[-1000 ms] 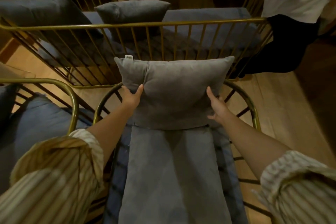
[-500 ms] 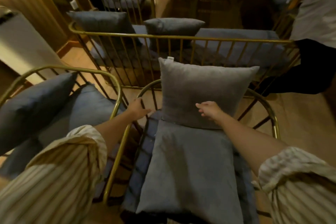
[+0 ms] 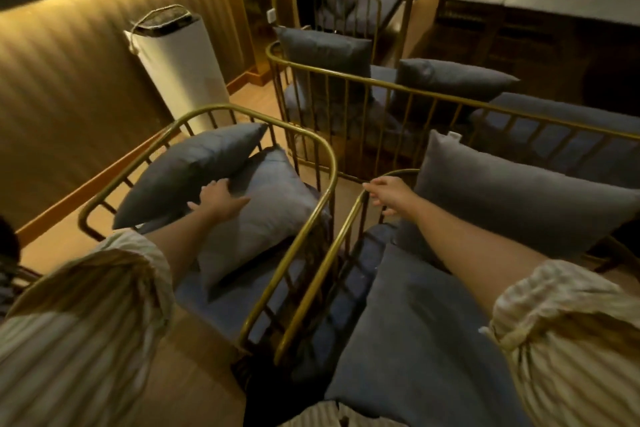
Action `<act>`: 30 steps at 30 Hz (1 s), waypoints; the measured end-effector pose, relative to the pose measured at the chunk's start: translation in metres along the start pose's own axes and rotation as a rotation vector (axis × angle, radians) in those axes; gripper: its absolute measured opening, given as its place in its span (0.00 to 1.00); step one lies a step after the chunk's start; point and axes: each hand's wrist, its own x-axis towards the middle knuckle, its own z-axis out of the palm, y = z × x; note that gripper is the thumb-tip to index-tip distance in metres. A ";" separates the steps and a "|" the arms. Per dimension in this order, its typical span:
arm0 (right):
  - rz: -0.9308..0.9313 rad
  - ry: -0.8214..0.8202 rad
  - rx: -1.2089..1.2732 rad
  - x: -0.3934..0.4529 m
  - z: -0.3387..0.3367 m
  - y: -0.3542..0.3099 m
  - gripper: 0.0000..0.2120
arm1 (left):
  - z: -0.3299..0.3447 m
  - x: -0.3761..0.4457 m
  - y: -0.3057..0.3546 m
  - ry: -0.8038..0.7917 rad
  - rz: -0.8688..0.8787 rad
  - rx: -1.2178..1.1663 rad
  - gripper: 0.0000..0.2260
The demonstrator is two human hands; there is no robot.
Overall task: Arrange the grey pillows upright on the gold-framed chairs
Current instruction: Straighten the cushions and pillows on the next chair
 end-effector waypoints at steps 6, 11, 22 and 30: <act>0.041 -0.023 0.028 0.042 0.088 -0.055 0.21 | -0.029 0.074 -0.117 -0.006 -0.103 -0.032 0.34; 0.092 -0.086 0.042 0.096 0.163 -0.110 0.24 | -0.062 0.147 -0.186 -0.009 -0.161 -0.093 0.27; 0.160 -0.038 0.083 0.209 0.316 -0.221 0.29 | -0.078 0.278 -0.290 -0.184 -0.375 -0.199 0.30; 0.231 0.128 -0.067 0.276 0.388 -0.255 0.59 | -0.039 0.331 -0.325 -0.223 -0.433 -0.385 0.32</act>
